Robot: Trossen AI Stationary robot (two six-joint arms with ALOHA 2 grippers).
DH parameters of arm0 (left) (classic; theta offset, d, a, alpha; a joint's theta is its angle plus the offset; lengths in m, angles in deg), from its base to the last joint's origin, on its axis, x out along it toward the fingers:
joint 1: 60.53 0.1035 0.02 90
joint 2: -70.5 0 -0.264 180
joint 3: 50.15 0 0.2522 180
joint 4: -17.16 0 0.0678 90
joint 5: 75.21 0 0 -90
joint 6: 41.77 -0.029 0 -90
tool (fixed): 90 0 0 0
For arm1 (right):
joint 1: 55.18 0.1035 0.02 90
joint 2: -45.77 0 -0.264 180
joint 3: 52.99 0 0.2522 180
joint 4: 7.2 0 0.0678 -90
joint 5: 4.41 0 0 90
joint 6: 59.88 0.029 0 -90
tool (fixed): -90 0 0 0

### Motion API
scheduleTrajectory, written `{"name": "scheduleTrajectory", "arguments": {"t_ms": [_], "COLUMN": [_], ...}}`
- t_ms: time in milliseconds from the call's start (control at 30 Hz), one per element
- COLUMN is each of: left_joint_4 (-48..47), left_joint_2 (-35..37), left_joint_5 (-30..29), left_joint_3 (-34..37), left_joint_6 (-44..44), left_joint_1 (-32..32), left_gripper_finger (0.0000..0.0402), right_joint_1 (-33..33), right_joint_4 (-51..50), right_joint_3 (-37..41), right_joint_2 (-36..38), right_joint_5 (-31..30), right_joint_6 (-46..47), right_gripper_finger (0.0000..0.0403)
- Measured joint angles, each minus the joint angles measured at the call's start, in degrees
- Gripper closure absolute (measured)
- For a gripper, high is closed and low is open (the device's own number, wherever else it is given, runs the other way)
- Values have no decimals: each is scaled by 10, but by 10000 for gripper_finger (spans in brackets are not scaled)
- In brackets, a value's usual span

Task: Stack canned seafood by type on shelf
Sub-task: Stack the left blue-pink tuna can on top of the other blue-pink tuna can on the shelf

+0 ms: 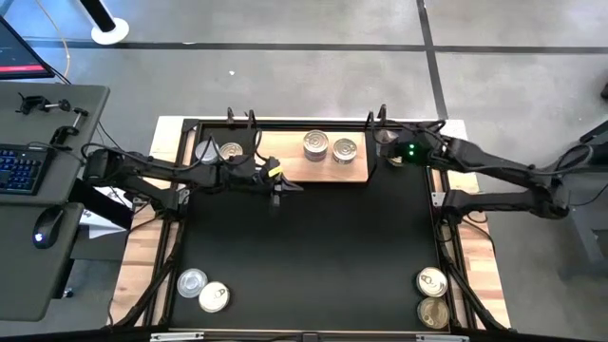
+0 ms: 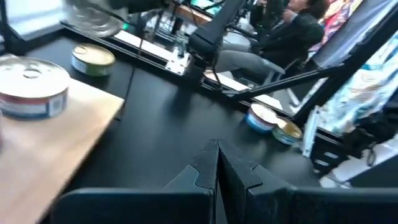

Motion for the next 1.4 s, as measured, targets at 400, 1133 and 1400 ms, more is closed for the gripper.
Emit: {"name": "scheduleTrajectory", "arguments": {"t_ms": [400,1133,1400], "left_joint_4": [-11,-12,-12], "left_joint_2": [0,0,0], "left_joint_5": [36,25,20], "left_joint_3": [0,0,0], "left_joint_6": [30,40,24], "left_joint_1": [-15,-14,-14], "left_gripper_finger": [401,401,402], "right_joint_1": [-66,-140,-140], "right_joint_4": [260,444,453], "right_joint_3": [152,226,226], "right_joint_2": [3,3,-3], "right_joint_5": [132,295,327], "right_joint_6": [-23,-57,-60], "right_gripper_finger": [234,234,234]}}
